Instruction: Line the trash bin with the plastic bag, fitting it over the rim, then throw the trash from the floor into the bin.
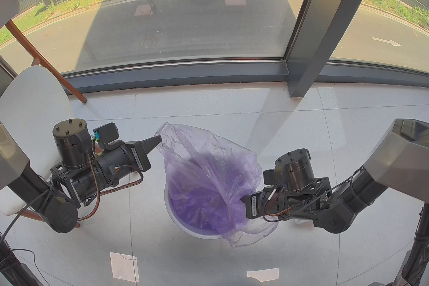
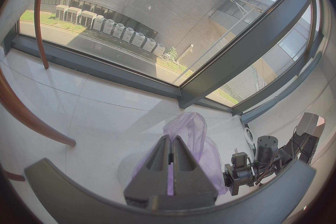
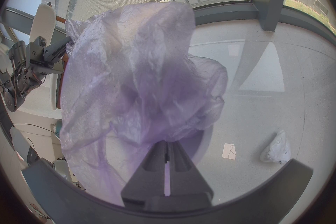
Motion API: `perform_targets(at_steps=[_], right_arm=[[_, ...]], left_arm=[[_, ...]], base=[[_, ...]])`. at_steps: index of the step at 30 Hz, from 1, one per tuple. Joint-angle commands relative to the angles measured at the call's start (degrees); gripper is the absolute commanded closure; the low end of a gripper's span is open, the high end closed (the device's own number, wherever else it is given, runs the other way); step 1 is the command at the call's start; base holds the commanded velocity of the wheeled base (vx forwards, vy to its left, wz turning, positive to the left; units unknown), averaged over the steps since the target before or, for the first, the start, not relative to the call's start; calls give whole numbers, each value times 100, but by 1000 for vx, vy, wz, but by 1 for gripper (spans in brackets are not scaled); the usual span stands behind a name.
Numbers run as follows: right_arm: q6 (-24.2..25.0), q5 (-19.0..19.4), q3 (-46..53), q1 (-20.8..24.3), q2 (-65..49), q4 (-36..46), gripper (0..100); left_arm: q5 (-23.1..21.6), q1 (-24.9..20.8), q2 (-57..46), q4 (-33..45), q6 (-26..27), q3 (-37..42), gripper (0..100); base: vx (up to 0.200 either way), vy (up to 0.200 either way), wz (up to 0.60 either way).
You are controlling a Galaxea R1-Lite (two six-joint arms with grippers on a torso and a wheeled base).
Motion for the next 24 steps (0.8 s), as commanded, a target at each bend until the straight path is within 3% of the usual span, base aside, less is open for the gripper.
perform_targets(at_steps=[1,12,16,19,24], right_arm=[[30,-4,-437,313,381,-150,100],[-32,-57,-1554,489,1515,-282,100],[-14,-242,-1940,401,1717,-282,100],[30,-233,-1800,410,1436,-264,100],[21,-163,-745,498,399,-247,100]], left_arm=[[0,-9,-1,-2,-1,17,100],[27,0,-27,7,-1,9,100],[27,8,-124,60,-1,44,100],[27,17,-247,183,-1,61,100],[9,175,-555,702,-1,79,100]], base=[[0,0,0],[0,0,0],[0,0,0],[0,0,0],[0,0,0]])
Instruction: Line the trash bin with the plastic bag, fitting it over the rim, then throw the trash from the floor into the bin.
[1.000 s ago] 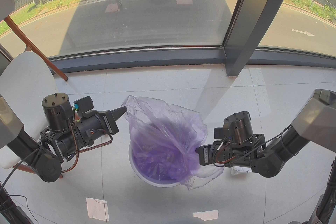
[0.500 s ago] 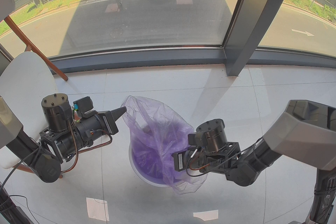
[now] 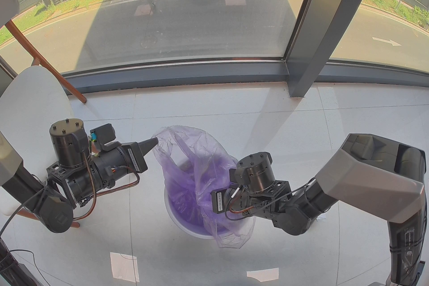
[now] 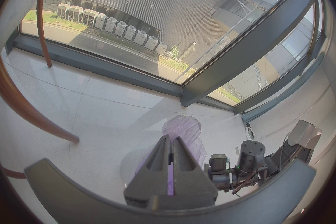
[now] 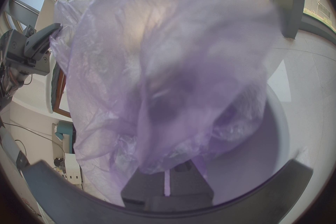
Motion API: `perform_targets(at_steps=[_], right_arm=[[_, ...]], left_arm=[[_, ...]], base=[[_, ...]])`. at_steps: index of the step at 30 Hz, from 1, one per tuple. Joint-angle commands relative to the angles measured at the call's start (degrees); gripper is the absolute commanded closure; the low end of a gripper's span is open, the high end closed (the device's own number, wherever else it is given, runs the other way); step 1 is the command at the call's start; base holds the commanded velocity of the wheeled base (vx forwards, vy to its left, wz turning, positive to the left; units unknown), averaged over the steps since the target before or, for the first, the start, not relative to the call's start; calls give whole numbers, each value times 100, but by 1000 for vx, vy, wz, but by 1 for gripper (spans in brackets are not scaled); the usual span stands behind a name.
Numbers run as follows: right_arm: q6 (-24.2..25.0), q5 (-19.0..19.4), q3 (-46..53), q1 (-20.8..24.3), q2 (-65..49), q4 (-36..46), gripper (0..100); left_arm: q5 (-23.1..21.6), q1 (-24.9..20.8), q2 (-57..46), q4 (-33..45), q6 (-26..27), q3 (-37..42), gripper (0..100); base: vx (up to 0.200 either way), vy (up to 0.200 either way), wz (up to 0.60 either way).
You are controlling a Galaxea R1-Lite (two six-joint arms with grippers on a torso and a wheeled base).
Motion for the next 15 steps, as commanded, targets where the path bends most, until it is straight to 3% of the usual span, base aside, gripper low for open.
perform_targets(at_steps=[1,5,10,15], right_arm=[[14,75,1176,100,-1138,15,100],[14,303,2565,135,-2140,-2,100],[-48,233,3373,-41,-2526,-108,100],[-74,216,2925,-1078,-2579,-512,100]], left_arm=[[-21,123,-435,550,-3,33,100],[-30,158,-681,1033,23,235,100],[-21,176,-646,1033,41,332,100],[-21,149,-628,1042,41,332,100]], base=[[0,0,0],[0,0,0],[0,0,0],[0,0,0]])
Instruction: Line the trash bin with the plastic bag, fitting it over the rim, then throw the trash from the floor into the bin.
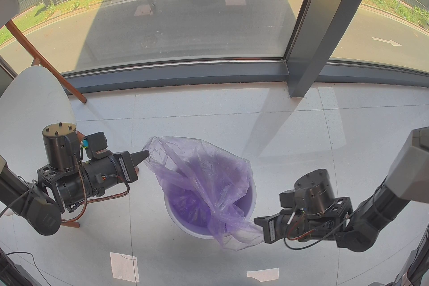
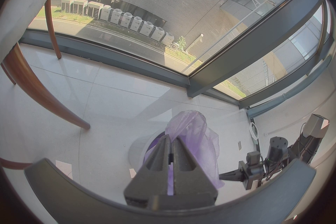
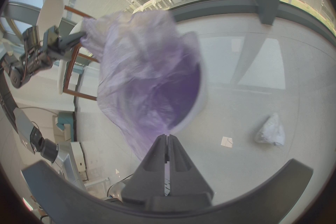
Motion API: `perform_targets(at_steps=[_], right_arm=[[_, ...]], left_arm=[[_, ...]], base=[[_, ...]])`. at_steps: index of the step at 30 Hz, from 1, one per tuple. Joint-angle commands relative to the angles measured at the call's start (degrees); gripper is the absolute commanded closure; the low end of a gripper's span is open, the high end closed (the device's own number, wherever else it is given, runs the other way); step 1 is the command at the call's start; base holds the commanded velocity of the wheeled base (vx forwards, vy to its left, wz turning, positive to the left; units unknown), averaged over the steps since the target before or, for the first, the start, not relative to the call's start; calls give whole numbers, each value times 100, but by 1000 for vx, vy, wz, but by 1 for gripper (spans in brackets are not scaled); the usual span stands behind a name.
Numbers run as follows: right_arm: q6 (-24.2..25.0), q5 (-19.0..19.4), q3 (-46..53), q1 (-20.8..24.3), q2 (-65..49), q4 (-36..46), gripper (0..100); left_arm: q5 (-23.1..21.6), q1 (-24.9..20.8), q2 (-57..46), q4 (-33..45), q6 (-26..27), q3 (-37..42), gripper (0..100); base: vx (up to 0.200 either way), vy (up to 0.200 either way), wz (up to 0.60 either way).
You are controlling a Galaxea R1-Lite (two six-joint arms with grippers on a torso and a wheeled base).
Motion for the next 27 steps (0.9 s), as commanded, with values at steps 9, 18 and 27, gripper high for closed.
perform_targets(at_steps=[9,18,27], right_arm=[[12,114,-2000,-932,101,-358,100],[-50,78,-2598,-501,1077,-367,100],[12,61,-2351,193,1455,-367,100]], left_arm=[[-10,-17,-129,110,8,105,100],[-10,-17,-129,93,8,96,100],[-10,-17,-138,84,-1,105,100]], base=[[0,0,0],[0,0,0],[0,0,0]])
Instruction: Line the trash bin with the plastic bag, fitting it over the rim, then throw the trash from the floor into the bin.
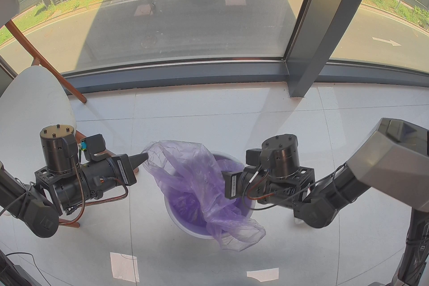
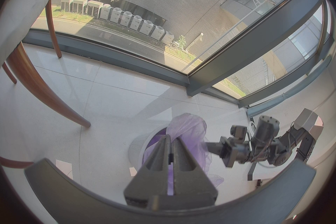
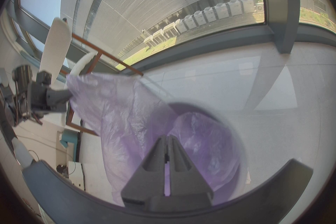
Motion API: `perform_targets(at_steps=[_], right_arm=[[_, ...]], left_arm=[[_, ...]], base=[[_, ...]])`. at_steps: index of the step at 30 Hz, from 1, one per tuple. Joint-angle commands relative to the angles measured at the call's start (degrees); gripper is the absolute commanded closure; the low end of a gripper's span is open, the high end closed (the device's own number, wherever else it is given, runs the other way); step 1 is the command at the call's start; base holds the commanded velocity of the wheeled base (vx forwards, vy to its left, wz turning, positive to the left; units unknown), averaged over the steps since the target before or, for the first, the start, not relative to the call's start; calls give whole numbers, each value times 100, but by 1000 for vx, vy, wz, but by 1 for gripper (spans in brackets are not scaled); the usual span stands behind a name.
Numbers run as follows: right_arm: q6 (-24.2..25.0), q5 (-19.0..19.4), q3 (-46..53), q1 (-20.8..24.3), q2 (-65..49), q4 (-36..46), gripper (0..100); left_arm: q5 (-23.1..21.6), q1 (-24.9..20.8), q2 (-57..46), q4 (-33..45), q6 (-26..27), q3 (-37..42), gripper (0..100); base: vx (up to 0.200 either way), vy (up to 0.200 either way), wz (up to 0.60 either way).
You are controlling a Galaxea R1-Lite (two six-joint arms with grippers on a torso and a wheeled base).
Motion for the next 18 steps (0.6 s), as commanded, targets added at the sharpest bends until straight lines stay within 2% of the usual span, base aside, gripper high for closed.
perform_targets(at_steps=[1,6,10,14,18], right_arm=[[3,-10,41,333,471,-16,100],[12,-10,-214,395,1157,-201,100],[-14,-45,-890,290,1719,-508,100],[-23,-80,-1321,43,1763,-482,100],[-32,-80,-1347,-141,1438,-473,100]], left_arm=[[1,2,-3,-3,-6,-2,100],[-7,2,-21,6,-15,-2,100],[1,2,-56,15,-6,112,100],[-16,2,-162,32,-6,235,100],[-25,-6,-206,41,-6,358,100]], base=[[0,0,0],[0,0,0],[0,0,0],[0,0,0],[0,0,0]])
